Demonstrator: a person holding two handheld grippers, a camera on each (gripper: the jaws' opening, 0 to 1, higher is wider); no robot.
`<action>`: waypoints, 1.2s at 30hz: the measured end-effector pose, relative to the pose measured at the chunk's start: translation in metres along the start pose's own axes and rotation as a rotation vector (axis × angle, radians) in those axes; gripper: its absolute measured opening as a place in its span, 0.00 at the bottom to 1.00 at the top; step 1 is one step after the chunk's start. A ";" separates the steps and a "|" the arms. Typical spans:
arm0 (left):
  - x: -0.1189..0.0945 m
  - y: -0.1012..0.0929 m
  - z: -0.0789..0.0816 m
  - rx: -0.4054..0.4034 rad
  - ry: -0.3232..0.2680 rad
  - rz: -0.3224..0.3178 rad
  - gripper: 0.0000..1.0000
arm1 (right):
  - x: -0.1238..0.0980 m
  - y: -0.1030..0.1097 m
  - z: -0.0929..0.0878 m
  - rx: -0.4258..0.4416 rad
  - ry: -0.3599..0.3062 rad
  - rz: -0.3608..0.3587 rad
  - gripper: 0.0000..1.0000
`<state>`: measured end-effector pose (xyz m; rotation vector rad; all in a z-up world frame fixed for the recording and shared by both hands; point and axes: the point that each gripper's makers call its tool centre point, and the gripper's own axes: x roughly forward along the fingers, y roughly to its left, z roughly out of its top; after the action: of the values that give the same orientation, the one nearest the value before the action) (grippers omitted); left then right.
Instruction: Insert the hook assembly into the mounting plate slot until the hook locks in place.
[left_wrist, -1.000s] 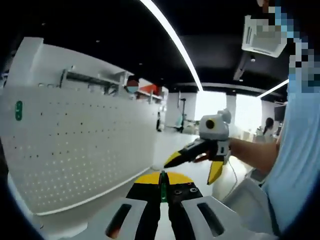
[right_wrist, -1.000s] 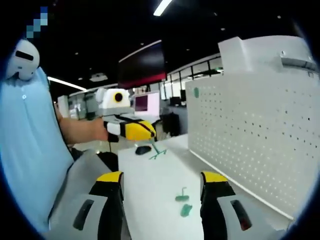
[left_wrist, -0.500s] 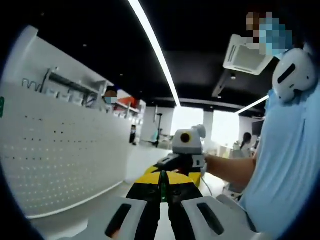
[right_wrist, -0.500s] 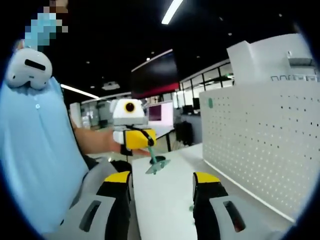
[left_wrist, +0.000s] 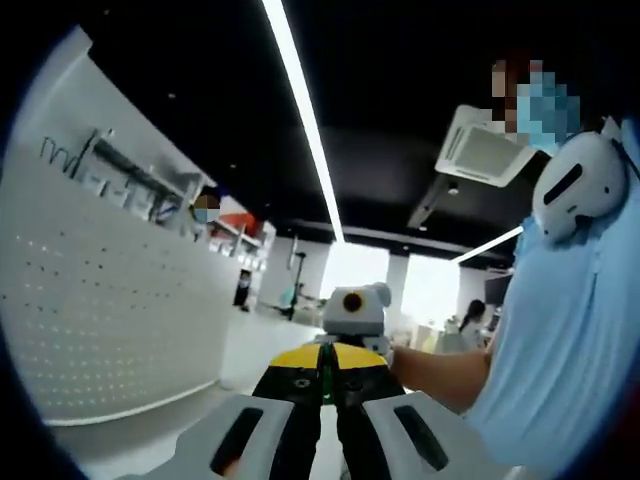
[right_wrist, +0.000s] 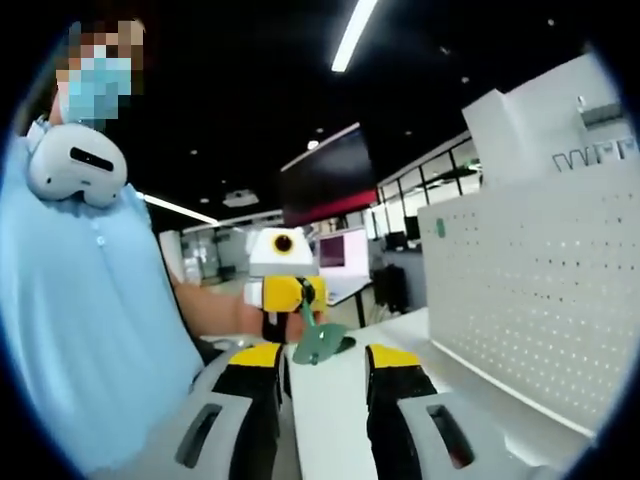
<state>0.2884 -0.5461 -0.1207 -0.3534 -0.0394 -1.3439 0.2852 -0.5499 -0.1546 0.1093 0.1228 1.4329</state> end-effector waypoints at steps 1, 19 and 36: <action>0.001 -0.001 0.000 -0.003 -0.003 -0.006 0.02 | 0.000 0.000 0.000 0.000 0.000 0.001 0.29; 0.001 -0.004 0.002 0.006 -0.004 -0.040 0.02 | -0.001 0.008 0.006 -0.010 -0.018 0.045 0.16; -0.003 0.002 -0.006 0.032 0.042 -0.022 0.03 | -0.005 0.006 0.009 -0.021 -0.023 0.027 0.15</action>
<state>0.2887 -0.5444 -0.1278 -0.2983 -0.0297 -1.3703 0.2800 -0.5541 -0.1451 0.1102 0.0881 1.4592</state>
